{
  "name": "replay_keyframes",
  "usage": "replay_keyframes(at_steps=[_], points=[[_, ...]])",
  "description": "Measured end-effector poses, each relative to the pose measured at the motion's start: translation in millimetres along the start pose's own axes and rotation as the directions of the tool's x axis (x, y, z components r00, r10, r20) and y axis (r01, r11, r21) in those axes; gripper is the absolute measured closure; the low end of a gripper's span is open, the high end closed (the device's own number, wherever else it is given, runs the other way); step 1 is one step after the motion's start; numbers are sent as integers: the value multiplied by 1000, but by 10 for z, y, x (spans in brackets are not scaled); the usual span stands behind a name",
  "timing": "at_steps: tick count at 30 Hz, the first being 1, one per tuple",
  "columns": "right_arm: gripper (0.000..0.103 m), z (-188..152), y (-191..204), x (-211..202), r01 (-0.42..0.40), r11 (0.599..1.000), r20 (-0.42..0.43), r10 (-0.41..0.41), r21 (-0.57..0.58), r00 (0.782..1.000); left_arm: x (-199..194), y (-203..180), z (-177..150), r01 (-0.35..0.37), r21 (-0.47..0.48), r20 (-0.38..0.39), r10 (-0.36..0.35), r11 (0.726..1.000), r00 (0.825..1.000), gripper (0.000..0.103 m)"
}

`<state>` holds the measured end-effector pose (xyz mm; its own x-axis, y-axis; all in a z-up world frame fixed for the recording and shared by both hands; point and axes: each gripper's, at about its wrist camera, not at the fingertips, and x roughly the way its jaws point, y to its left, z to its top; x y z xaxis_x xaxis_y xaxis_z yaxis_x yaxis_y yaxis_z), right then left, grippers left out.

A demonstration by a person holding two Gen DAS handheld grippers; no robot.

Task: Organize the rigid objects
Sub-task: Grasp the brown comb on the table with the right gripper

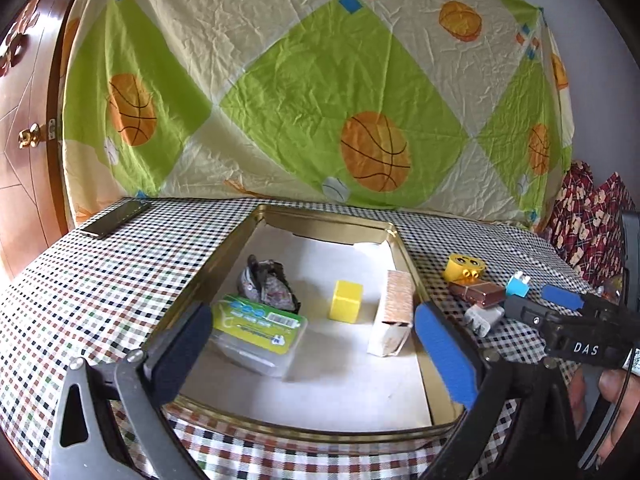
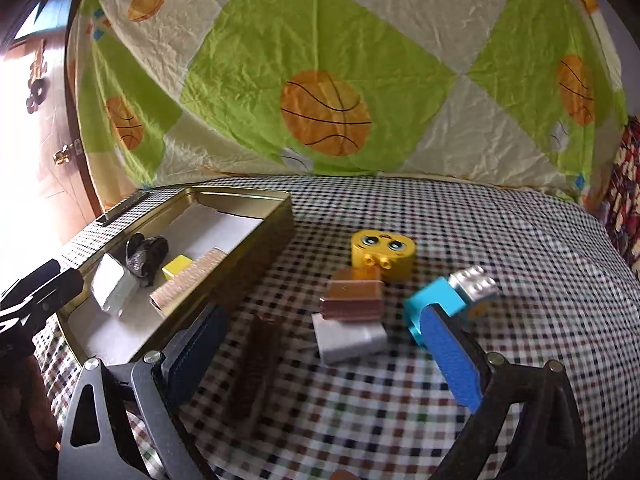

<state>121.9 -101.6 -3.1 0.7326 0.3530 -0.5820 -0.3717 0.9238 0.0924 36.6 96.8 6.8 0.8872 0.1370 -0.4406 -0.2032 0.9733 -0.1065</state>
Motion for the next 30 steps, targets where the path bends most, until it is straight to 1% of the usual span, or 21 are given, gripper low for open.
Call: replay_keyframes(at_steps=[2,5,6,7,10,12,14,17,18,19,20,21,22,25,28,30], points=[[4,-42,-26,-5,-27,1000,-15,27,15,1000,17,-109,-11,-6,28,-4,6,1000,1000,0],[5,-60,58,47,-36,999,-44,35,-11,998,66,-202,-23,-37,61,-22,38,997,999,0],[8,-72,105,62,-42,999,-53,41,-26,998,85,-210,-26,-43,65,-30,45,997,999,0],[14,-83,160,95,-48,998,-70,45,-43,997,100,-209,-29,-49,63,-36,52,997,998,0],[23,-144,305,216,-71,994,-133,60,-78,989,127,-152,-38,-55,38,-48,57,998,997,0],[24,-175,368,301,-80,993,-174,63,-90,983,135,-113,-45,-52,24,-51,53,998,997,0],[28,-185,400,378,-88,992,-212,67,-92,975,138,-95,-48,-49,16,-54,49,999,997,0],[40,-198,419,492,-98,991,-271,69,-95,960,126,-93,-50,-43,15,-52,44,999,998,0],[43,-196,436,495,-94,990,-273,62,-108,960,120,-102,-51,-41,17,-51,42,999,998,0],[55,-195,449,492,-89,987,-275,50,-130,960,117,-111,-50,-39,20,-51,40,999,998,0],[59,-198,468,486,-77,986,-271,35,-147,962,113,-123,-48,-37,22,-51,38,999,998,0],[73,-200,474,474,-78,985,-268,35,-152,963,105,-137,-47,-32,24,-51,33,999,998,0],[76,-209,466,466,-84,986,-265,43,-147,963,96,-156,-46,-26,26,-51,27,999,998,0],[76,-225,409,399,-104,987,-239,71,-125,968,73,-213,-28,-16,35,-43,18,999,999,0],[76,-203,343,234,-64,989,-157,42,-134,987,51,-297,0,-2,43,-37,4,999,999,0],[76,-176,237,136,-53,993,-116,40,-110,992,41,-367,21,12,53,-31,-10,999,999,0]])
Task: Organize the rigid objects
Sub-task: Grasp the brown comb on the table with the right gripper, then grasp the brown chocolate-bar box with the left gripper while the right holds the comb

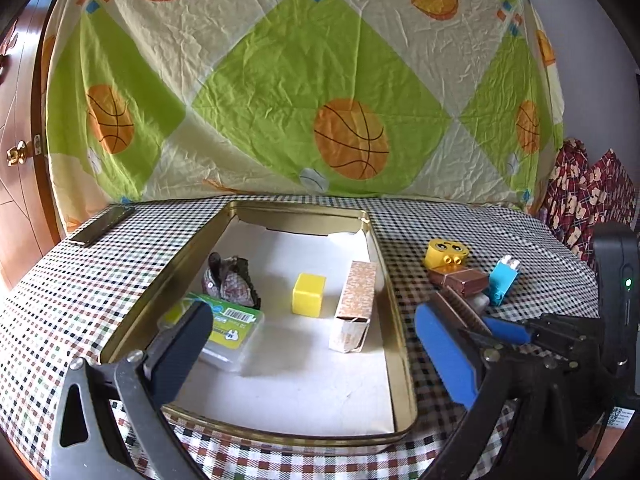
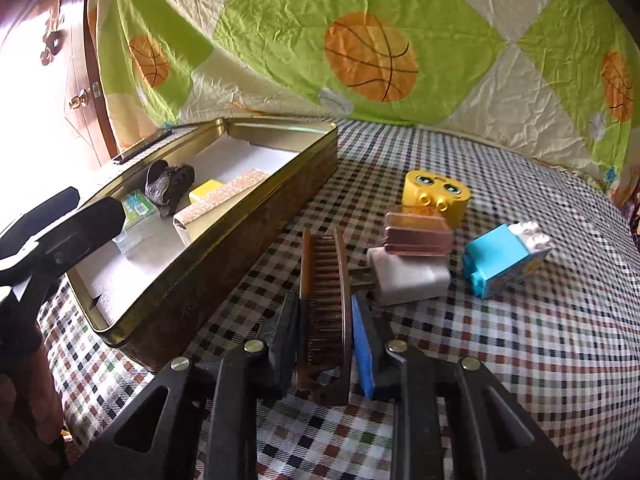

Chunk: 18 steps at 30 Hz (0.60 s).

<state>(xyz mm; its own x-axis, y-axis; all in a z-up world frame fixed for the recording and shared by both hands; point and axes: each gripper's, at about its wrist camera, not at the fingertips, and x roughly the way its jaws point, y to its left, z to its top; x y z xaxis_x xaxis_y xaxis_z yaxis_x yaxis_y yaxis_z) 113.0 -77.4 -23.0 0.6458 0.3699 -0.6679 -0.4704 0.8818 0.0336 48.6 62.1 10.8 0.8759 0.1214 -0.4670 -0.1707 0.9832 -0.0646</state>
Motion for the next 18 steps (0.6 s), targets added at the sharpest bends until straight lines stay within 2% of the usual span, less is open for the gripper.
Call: replay_keyframes(at_steps=[5,12,18], points=[[76,52,-364,-198,79,995,72,-84,68,994,33,-277,46,35,41,-7,-35,999,999,0],[76,91,-865,-292,177,974,92,-191,140,977,164,-750,96,95,110,-39,-91,989,995,0],[76,119,-1173,-262,204,960,82,-222,190,972,452,-1126,151,120,142,-101,-106,983,989,0]])
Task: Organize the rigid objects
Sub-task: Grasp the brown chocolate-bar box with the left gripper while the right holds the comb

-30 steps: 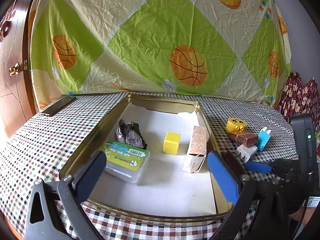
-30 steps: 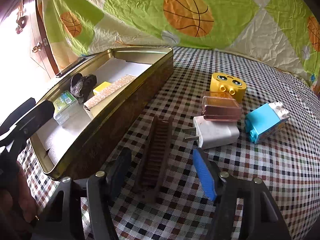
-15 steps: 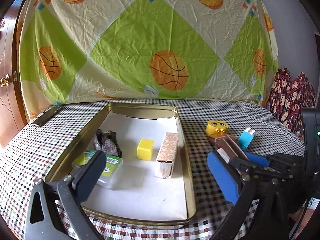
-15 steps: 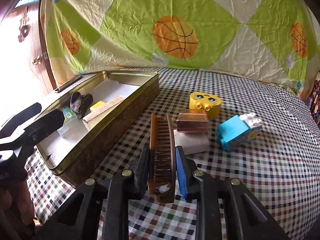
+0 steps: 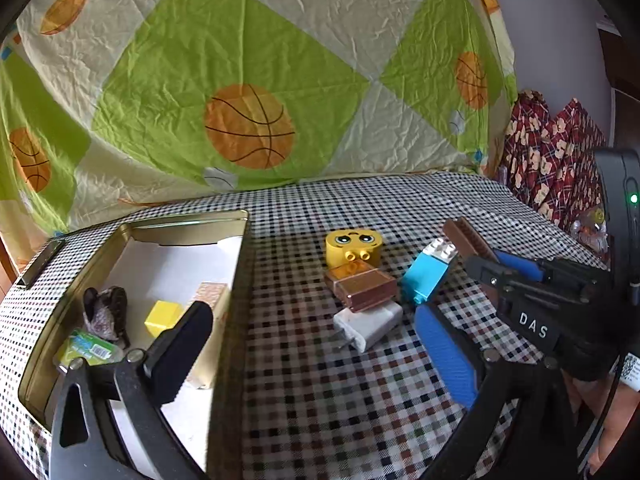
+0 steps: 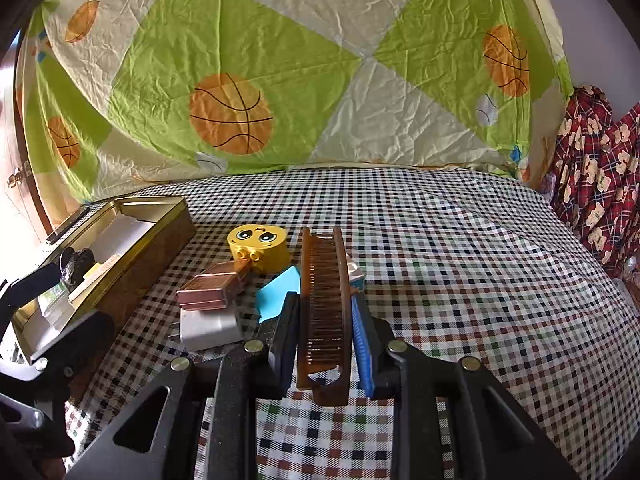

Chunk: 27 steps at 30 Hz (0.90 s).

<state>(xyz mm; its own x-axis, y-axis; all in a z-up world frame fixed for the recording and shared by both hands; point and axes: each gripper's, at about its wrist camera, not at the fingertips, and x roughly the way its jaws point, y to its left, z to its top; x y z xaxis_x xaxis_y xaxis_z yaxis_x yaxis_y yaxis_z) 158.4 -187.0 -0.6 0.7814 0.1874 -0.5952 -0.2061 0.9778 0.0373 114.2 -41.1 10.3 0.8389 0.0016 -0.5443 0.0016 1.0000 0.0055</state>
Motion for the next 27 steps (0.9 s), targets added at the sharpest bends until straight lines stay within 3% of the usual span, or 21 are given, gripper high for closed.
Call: replay_keyframes(at_steps=[13,19,27], points=[[76,99,-271,213,-2,997,-21,3,71,1000,626,-238,144,8,-5,-139,-8,1000,990,0],[76,95,-262,191,-3,998,-10,3,70,1000,843,-167,195,12,-53,-175,-21,999,984,1],[76,101,-218,192,13,999,-13,-13,46,1000,934,-201,220,1,-32,-201,-7,999,980,6]])
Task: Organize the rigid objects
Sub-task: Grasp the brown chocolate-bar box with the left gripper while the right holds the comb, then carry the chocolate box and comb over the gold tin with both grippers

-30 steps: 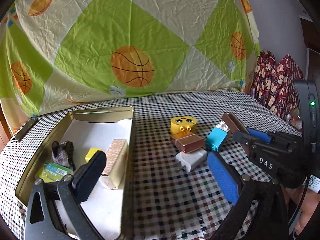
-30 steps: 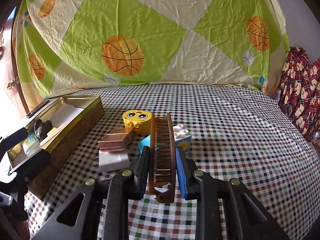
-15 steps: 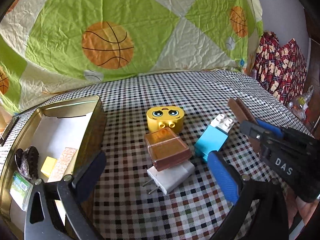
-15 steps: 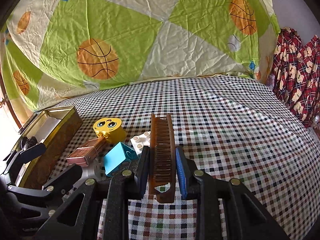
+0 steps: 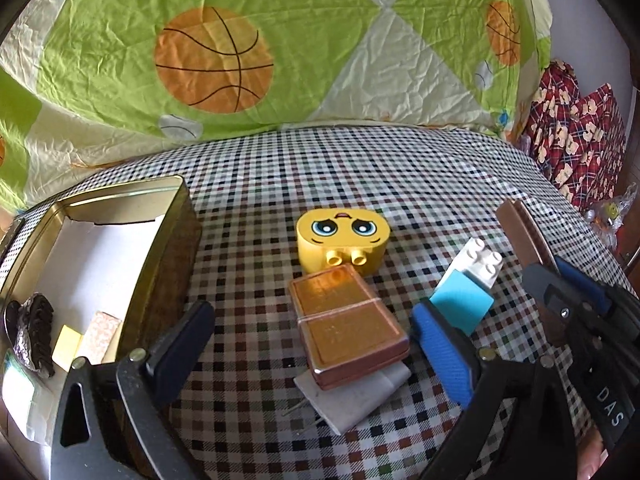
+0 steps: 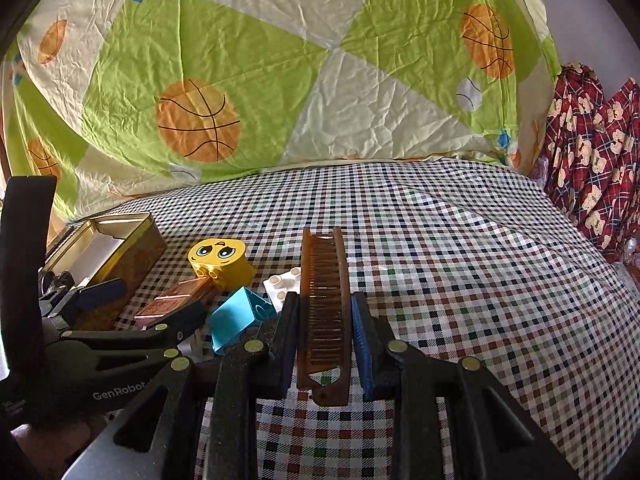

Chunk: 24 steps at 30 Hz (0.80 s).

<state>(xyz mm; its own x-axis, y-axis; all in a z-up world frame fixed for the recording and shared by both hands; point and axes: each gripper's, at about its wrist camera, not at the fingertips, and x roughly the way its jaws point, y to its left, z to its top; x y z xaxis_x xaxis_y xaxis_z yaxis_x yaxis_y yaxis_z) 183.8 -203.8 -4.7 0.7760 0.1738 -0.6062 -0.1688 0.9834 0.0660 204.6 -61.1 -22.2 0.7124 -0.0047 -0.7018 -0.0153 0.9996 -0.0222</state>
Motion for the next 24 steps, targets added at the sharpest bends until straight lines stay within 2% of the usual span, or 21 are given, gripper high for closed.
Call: replay_keyframes(at_steps=[1,2,4,8,13,19,24], points=[[76,1,-1,5,0,1000,-3,0,0,1000,-3,-11,0,10,10,0,-10,1000,1000,19],[76,1,-5,9,1,1000,-5,-1,1,1000,20,-24,-1,28,19,-17,-28,999,999,39],[76,2,-5,15,3,1000,-8,-3,1,1000,92,-22,-9,55,19,-66,-54,998,996,51],[76,1,-2,12,7,1000,-7,-7,-1,1000,78,54,-15,86,-20,-60,-87,996,994,59],[76,-2,1,-12,6,1000,6,-6,-1,1000,7,68,-31,92,-17,-29,-93,996,995,59],[76,1,14,-64,8,1000,30,-7,-6,1000,-174,79,-57,58,-4,56,-57,998,997,59],[76,-1,34,-110,5,1000,55,-4,-18,998,-349,85,-88,19,5,141,-19,1000,990,59]])
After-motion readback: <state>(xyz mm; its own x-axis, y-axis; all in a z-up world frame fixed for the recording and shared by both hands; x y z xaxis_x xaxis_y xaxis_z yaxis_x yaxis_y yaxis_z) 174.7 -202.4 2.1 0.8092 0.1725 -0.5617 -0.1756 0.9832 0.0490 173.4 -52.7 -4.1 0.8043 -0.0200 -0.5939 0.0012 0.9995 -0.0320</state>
